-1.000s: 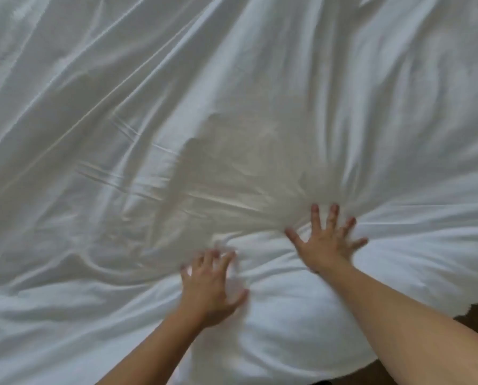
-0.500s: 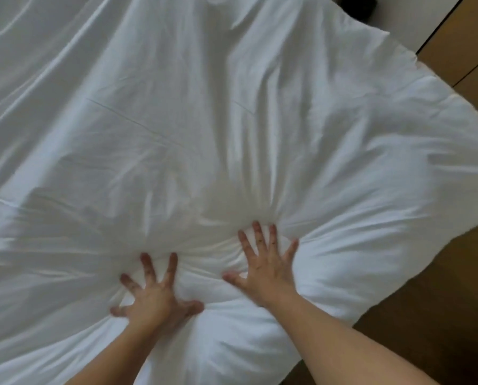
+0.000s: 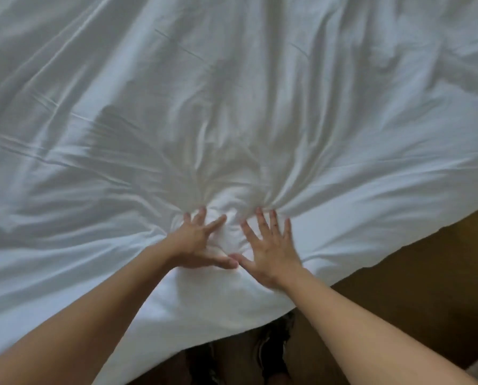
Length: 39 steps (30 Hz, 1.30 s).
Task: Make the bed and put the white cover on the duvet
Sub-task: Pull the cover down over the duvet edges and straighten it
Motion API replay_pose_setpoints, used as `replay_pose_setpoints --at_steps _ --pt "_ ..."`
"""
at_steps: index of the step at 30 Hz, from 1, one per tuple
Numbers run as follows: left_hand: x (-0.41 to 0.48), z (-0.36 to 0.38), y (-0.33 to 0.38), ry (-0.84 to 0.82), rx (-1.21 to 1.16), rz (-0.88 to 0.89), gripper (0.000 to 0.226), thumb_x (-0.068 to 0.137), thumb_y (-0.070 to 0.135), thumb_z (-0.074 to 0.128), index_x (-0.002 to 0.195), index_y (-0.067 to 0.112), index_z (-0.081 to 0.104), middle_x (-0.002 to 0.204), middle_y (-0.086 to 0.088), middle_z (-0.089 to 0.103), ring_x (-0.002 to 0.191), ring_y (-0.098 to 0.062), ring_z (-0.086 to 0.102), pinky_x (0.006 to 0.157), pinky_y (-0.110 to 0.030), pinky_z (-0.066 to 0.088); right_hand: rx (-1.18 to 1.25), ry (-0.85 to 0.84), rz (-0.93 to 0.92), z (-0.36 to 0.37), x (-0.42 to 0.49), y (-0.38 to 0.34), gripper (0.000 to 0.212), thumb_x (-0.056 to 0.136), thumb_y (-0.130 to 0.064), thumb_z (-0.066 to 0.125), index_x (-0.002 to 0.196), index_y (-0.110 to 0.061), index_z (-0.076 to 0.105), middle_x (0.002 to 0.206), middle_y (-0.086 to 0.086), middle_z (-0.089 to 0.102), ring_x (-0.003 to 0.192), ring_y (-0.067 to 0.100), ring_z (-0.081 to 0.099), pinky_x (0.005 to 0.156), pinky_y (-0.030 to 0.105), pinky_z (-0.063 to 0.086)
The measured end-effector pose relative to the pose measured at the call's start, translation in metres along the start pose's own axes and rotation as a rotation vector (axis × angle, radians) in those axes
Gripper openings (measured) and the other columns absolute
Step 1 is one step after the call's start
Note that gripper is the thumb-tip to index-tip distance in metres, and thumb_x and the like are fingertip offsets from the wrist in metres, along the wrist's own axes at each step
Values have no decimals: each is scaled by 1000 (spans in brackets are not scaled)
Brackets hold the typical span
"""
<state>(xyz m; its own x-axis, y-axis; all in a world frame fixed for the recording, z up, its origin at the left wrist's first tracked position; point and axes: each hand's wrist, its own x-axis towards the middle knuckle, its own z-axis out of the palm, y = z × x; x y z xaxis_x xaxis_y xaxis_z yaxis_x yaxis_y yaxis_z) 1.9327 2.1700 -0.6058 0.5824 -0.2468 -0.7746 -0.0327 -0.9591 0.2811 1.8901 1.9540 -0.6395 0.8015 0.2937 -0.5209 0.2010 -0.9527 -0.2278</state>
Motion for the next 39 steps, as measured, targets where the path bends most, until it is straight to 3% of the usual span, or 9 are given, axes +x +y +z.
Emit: replay_pose_setpoints --at_steps 3,6,9,12,15,21,27,32,39 --pt "-56 52 -30 -37 239 88 136 64 70 78 154 46 -21 163 3 -33 152 -29 -21 115 -72 12 -73 -64 -120 6 -1 -20 98 75 -97 11 156 -47 -12 164 -2 -31 149 32 -32 115 69 -12" --pt "-74 62 -55 189 403 175 94 85 41 69 158 31 10 161 -10 21 145 -35 34 106 -55 43 -92 72 31 -2 11 -43 81 90 -79 34 159 -40 12 169 6 -5 154 38 -9 116 71 -5" --pt "-55 17 -74 409 229 155 48 87 31 63 133 24 49 125 -6 58 108 -35 63 80 -42 52 230 694 161 -11 -1 -75 42 93 -40 63 127 -15 62 135 15 55 127 36 49 110 57 35" --pt "-43 -28 -94 802 9 -26 37 81 13 62 118 15 60 118 -14 56 104 -40 58 79 -46 49 516 1106 499 -12 -29 -89 32 91 -38 65 108 -11 62 107 11 58 98 28 54 80 35 36" --pt "-49 -37 -105 1037 51 -138 23 72 -2 60 92 7 67 96 -20 61 85 -44 60 73 -47 49 1504 697 1051 -9 -34 -88 55 84 -54 75 119 -16 57 114 3 62 98 22 59 81 33 48" --pt "-102 59 -70 1208 45 362 22 88 27 66 104 12 64 101 -14 63 90 -35 59 79 -45 45 2194 395 826 -35 -11 -80 88 58 -70 85 129 -25 61 118 7 72 106 36 68 90 58 55" --pt "-105 127 -47 670 308 -77 132 56 57 86 160 19 14 162 -17 11 151 -45 11 116 -75 4 2086 461 971 -28 -28 -70 82 59 -44 97 128 -19 60 112 9 73 95 35 72 81 60 59" --pt "-101 112 -31 668 190 -105 58 66 -1 71 122 10 58 116 -16 59 100 -42 61 88 -59 52 1786 533 1131 -4 -61 -69 57 75 -41 88 115 -18 55 105 3 64 94 28 67 87 47 60" --pt "-185 153 -2 317 153 108 35 85 2 50 113 22 45 104 1 55 90 -28 62 71 -40 52 1709 294 1167 39 -133 -42 58 82 -48 80 119 -8 60 107 6 68 96 30 68 89 46 60"
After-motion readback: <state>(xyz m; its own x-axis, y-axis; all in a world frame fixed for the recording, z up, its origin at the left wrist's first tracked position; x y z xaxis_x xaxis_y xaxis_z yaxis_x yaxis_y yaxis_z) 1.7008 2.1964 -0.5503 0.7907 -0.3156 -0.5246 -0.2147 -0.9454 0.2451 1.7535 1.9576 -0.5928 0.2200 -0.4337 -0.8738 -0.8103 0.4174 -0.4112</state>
